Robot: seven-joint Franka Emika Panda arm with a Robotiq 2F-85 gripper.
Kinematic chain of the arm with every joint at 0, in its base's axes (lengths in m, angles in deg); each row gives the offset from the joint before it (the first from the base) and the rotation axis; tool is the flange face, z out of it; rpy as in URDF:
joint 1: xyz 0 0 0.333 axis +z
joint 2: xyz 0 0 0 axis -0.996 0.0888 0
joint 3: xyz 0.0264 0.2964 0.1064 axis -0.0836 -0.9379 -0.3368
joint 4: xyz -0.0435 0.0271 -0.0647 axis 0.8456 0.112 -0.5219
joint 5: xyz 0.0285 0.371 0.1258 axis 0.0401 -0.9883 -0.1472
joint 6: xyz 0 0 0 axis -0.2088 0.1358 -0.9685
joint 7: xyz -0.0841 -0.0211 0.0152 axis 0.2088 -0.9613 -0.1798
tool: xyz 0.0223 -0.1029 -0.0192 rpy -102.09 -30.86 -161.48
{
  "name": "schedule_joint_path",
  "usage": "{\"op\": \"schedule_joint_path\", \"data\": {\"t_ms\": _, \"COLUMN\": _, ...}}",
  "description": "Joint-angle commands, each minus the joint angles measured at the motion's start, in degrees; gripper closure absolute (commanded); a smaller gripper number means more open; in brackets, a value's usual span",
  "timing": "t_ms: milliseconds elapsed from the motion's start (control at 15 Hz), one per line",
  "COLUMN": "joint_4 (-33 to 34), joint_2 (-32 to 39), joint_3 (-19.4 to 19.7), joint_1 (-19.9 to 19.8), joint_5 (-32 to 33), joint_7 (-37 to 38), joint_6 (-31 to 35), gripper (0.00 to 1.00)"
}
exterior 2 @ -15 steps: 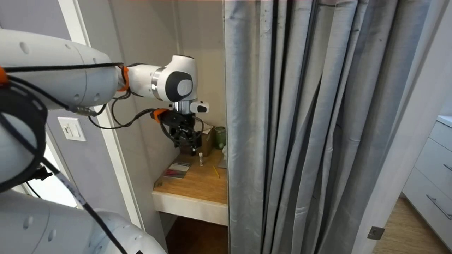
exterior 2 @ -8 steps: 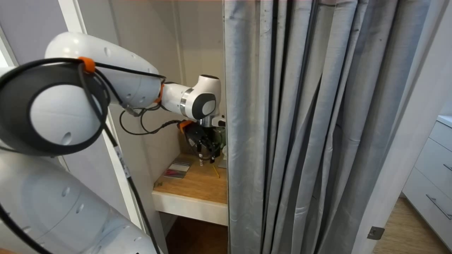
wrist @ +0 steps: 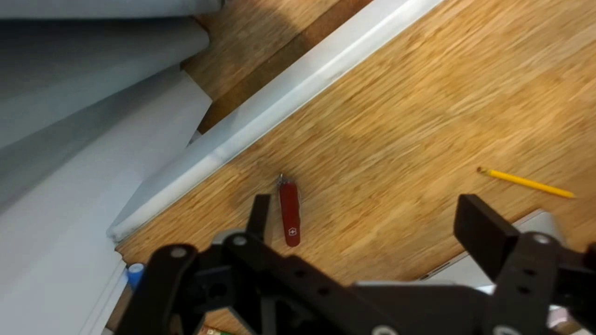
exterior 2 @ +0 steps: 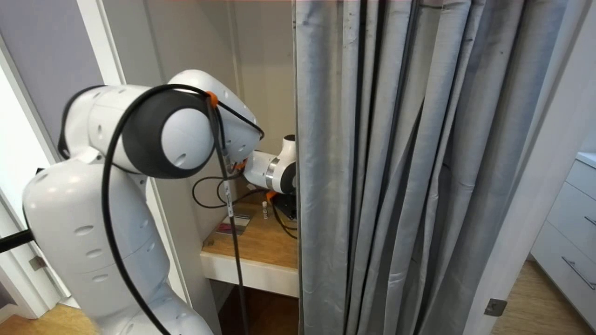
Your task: Move the red object closer to the book
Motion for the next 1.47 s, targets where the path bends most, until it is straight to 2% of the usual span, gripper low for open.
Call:
{"op": "schedule_joint_path", "data": {"t_ms": 0, "joint_4": 0.7, "joint_2": 7.2, "joint_3": 2.5, "joint_1": 0.3, "joint_5": 6.1, "joint_7": 6.7, "joint_6": 8.0, "gripper": 0.00}}
{"op": "schedule_joint_path", "data": {"t_ms": 67, "joint_4": -0.1, "joint_2": 3.9, "joint_3": 2.5, "joint_1": 1.1, "joint_5": 3.0, "joint_7": 2.8, "joint_6": 5.0, "gripper": 0.00}}
{"op": "schedule_joint_path", "data": {"t_ms": 267, "joint_4": 0.1, "joint_2": 7.4, "joint_3": 3.8, "joint_1": 1.4, "joint_5": 4.0, "joint_7": 4.1, "joint_6": 7.6, "gripper": 0.00}}
{"op": "schedule_joint_path", "data": {"t_ms": 600, "joint_4": 0.6, "joint_2": 7.4, "joint_3": 3.8, "joint_1": 1.4, "joint_5": 4.0, "joint_7": 4.3, "joint_6": 7.7, "gripper": 0.00}}
{"op": "schedule_joint_path", "data": {"t_ms": 1067, "joint_4": 8.0, "joint_2": 20.5, "joint_3": 6.1, "joint_1": 3.5, "joint_5": 4.2, "joint_7": 4.9, "joint_6": 14.8, "gripper": 0.00}}
{"op": "schedule_joint_path", "data": {"t_ms": 1400, "joint_4": 15.0, "joint_2": 31.1, "joint_3": 11.2, "joint_1": 7.3, "joint_5": 3.8, "joint_7": 6.7, "joint_6": 21.6, "gripper": 0.00}}
